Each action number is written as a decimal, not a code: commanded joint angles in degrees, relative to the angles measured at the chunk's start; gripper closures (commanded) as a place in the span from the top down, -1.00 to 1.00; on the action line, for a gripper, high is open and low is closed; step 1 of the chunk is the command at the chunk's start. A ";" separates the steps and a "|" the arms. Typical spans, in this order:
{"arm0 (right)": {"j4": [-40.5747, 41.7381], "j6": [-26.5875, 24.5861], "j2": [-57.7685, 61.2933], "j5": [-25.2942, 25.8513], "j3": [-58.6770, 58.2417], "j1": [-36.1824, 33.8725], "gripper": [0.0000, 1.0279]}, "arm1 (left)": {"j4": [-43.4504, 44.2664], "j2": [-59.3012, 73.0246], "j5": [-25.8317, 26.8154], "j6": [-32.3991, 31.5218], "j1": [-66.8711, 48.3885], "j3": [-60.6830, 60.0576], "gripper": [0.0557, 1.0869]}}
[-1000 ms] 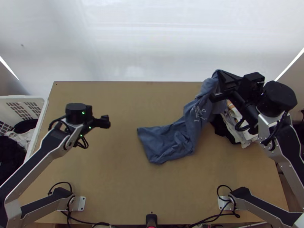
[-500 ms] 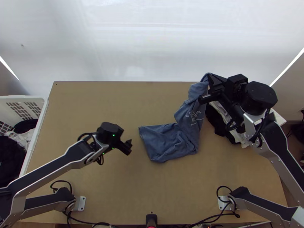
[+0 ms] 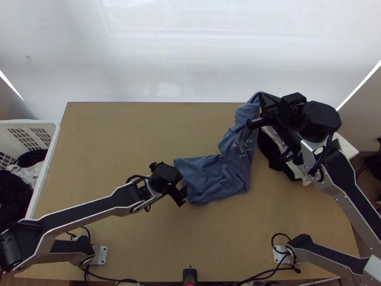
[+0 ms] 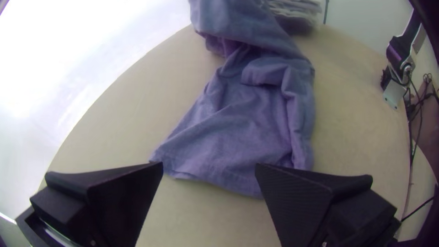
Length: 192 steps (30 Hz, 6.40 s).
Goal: Fold the t-shirt
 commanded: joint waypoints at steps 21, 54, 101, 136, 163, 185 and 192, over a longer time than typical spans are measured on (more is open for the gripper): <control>0.08 0.01 -2.53 0.54 -2.94 -1.34 -0.94 | -3.60 11.46 -2.60 3.93 -12.64 8.09 0.90; -1.67 0.36 -11.14 0.54 -7.68 -2.04 -0.94 | -5.53 10.50 -5.33 1.47 -8.60 12.48 -0.93; -6.86 -7.11 -18.70 0.45 -15.51 -17.95 -0.94 | -6.23 -54.81 -2.60 -0.38 10.38 -15.29 -0.93; -6.16 -6.41 -15.89 0.19 -14.89 -15.40 -0.94 | 22.68 25.44 19.63 -6.53 40.79 18.19 0.66; -6.42 -5.44 -17.21 0.10 -15.77 -13.73 -0.94 | 4.84 -17.19 17.26 30.30 26.56 -16.26 0.89; -6.60 -5.18 -18.53 0.10 -16.56 -13.21 -0.94 | 23.47 -9.46 9.79 38.73 13.11 -25.84 0.44; -6.60 -5.44 -18.44 0.10 -16.39 -13.12 -0.94 | 26.55 -4.80 10.05 39.70 14.08 -24.61 -0.10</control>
